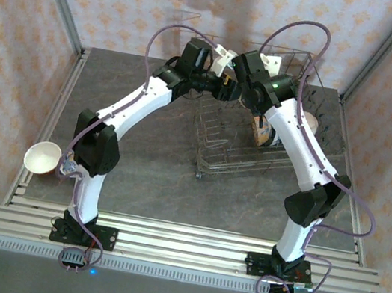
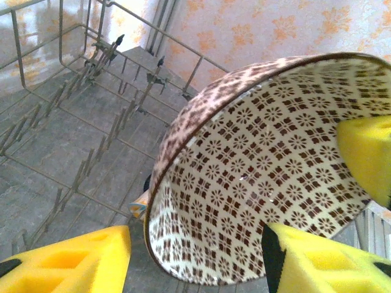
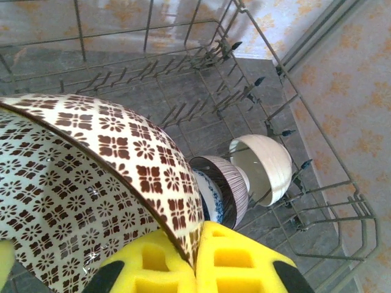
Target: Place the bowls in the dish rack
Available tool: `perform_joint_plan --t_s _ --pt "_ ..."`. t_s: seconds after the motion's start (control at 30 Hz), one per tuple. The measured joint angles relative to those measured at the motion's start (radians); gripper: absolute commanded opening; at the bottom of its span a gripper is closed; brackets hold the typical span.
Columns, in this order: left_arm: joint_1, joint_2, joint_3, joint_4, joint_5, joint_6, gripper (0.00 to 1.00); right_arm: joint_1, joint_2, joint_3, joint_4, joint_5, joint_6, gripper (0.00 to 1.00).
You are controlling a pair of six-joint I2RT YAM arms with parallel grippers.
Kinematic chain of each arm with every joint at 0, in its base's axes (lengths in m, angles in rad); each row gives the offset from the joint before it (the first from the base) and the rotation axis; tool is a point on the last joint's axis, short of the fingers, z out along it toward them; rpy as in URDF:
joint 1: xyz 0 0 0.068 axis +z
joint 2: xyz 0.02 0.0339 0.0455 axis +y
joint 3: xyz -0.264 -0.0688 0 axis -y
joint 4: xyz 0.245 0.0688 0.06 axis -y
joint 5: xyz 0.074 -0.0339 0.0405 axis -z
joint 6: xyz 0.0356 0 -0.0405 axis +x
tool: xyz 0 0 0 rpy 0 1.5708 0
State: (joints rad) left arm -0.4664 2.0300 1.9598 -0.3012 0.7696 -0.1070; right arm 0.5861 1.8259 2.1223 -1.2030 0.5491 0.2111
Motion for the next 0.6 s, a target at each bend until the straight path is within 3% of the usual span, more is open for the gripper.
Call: perform_joint_plan --t_s 0.1,0.23,0.6 --pt "0.003 0.016 0.003 0.0 -0.007 -0.001 0.57 0.0 0.0 0.0 0.001 -0.016 -0.02 0.0" --pt "0.006 0.031 0.006 0.001 -0.01 -0.023 0.41 0.0 0.0 0.0 0.006 -0.04 -0.045 0.0" --pt "0.018 0.056 0.054 0.021 0.02 -0.039 0.13 -0.002 0.004 0.006 0.008 -0.076 -0.098 0.0"
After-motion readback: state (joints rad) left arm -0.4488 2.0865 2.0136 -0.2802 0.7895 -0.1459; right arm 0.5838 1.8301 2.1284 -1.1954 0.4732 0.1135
